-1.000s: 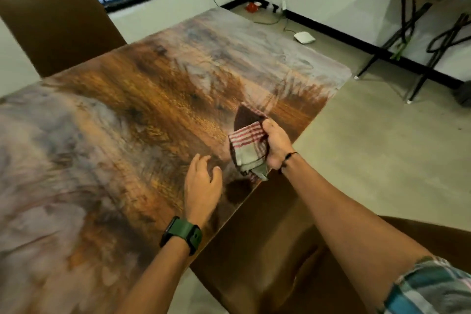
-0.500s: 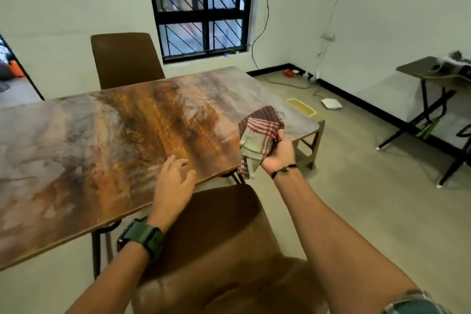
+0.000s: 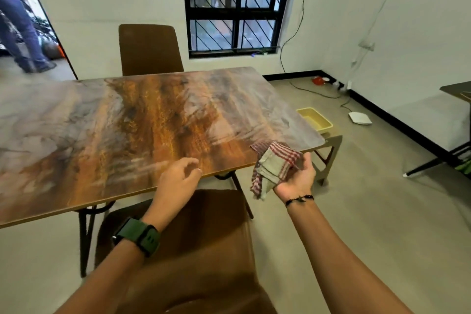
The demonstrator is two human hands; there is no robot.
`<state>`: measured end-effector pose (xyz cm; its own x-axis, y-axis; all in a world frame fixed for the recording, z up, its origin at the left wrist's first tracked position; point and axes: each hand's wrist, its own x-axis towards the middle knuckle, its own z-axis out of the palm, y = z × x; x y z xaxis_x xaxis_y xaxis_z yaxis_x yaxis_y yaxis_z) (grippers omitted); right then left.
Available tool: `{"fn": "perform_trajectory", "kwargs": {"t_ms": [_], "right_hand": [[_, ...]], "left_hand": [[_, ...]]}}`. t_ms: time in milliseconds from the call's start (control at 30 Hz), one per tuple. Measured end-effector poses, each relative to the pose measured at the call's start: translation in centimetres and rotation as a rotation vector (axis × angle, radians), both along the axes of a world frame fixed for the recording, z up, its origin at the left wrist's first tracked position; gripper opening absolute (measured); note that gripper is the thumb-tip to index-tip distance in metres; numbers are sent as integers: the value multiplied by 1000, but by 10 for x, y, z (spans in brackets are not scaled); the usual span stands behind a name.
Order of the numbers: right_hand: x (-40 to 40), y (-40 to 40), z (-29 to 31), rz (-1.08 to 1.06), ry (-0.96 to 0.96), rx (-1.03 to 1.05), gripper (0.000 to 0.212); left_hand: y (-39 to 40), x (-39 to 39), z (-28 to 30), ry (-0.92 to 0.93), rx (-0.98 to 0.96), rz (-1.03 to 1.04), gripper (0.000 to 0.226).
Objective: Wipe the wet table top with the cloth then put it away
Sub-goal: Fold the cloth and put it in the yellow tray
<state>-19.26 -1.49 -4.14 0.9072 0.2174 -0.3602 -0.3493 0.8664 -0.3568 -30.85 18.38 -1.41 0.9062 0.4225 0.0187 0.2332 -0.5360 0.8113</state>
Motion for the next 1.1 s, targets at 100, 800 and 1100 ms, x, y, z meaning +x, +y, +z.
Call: {"fn": "perform_trajectory", "kwargs": {"t_ms": [100,800,1100], "right_hand": [[14,-20,6,82,-59,-2,56],[153,-133,27,254,-92,82,30],[218,-262,-6,336,-457,-523,81]], "left_hand": [[-44,34,2,-5,-116,-73,22],[-240,186,76,-216,61,-181,10],[-324,306,119,-15,129,-487,22]]}}
